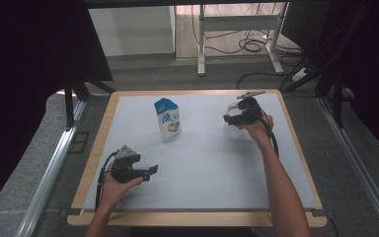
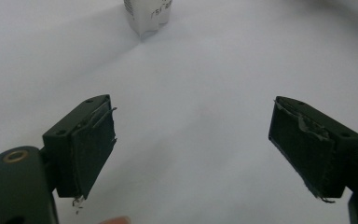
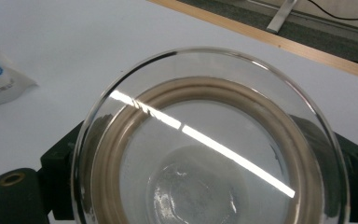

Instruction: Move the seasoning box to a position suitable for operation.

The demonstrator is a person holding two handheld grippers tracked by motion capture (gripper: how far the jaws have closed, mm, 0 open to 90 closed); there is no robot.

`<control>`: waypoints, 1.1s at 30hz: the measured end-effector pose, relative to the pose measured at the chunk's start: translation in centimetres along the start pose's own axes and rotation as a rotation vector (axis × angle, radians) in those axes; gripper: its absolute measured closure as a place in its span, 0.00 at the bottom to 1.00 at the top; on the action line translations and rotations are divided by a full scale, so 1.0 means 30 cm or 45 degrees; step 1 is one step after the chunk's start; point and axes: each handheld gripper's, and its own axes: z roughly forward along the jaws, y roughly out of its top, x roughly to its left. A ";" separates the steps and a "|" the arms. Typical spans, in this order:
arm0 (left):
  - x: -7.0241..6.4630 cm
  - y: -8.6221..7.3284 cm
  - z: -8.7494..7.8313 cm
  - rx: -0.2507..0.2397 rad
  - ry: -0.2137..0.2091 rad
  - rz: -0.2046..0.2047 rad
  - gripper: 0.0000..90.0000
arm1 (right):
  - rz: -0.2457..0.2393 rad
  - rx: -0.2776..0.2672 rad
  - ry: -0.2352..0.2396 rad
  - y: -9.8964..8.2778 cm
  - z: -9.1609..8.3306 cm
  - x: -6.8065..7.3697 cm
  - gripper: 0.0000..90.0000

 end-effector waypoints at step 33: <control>-0.009 0.001 -0.008 -0.008 -0.012 -0.003 0.16 | -0.148 0.000 0.158 -0.127 -0.218 0.180 0.13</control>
